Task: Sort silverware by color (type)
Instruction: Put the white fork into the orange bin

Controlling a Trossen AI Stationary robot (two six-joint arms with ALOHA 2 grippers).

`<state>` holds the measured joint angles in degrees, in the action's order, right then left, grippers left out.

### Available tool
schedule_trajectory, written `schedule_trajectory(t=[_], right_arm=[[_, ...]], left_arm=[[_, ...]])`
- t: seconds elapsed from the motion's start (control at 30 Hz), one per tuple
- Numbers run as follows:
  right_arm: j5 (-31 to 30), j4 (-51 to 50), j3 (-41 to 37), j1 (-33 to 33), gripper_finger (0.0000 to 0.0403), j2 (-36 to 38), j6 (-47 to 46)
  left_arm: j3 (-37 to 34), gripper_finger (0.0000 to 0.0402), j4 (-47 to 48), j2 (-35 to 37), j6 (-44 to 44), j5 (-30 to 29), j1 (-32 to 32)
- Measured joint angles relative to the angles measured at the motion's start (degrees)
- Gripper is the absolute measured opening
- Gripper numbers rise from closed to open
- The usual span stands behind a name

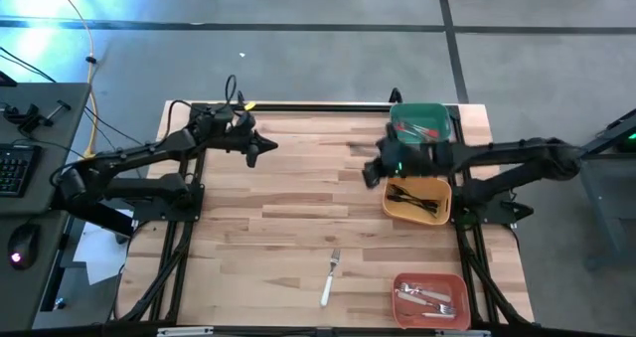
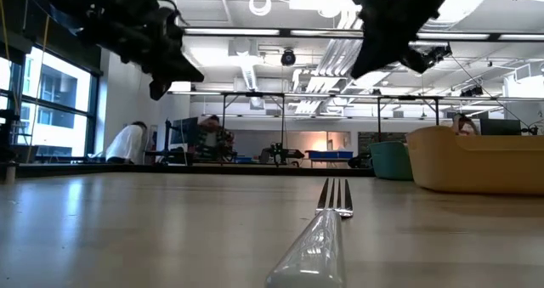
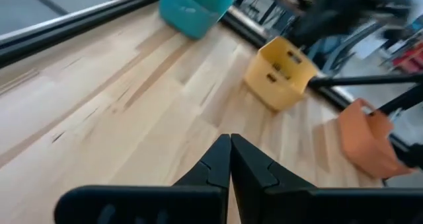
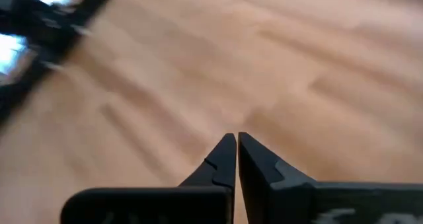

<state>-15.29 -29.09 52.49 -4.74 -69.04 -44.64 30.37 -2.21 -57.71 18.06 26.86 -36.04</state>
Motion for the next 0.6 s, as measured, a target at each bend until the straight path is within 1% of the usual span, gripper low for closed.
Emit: schedule_trajectory(t=[0.1,0.17,0.27,0.33,0.43,0.53,0.6], right_arm=[[-4.0,1.0,0.2,9.3,0.0000,-1.0,-12.1],[-6.0,-0.8,1.5,14.8,0.0000,-3.2,-19.0],[-6.8,-4.7,6.1,20.9,0.0000,-8.4,-27.9],[-6.6,-7.8,9.9,23.9,0.0000,-13.0,-32.0],[-4.0,-10.6,15.4,26.9,0.0000,-19.5,-39.1],[1.0,-10.4,19.5,28.9,0.0004,-25.9,-47.8],[4.3,-8.8,22.6,30.1,0.0015,-30.2,-50.6]], left_arm=[[0.0,0.0001,1.8,-0.9,-1.7,0.0,-0.5],[0.0,0.0001,1.8,-1.6,-2.3,0.9,-0.5],[0.0,0.0001,2.3,-2.7,-2.7,1.5,-0.5],[0.0,0.0001,2.6,-3.3,-2.8,1.6,-0.5],[0.0,0.0001,3.5,-3.5,-2.1,1.1,-0.9],[0.0,0.0000,4.6,-3.5,-2.2,1.0,-1.2],[0.0,0.0000,5.2,-3.5,-2.2,1.1,-1.5]])
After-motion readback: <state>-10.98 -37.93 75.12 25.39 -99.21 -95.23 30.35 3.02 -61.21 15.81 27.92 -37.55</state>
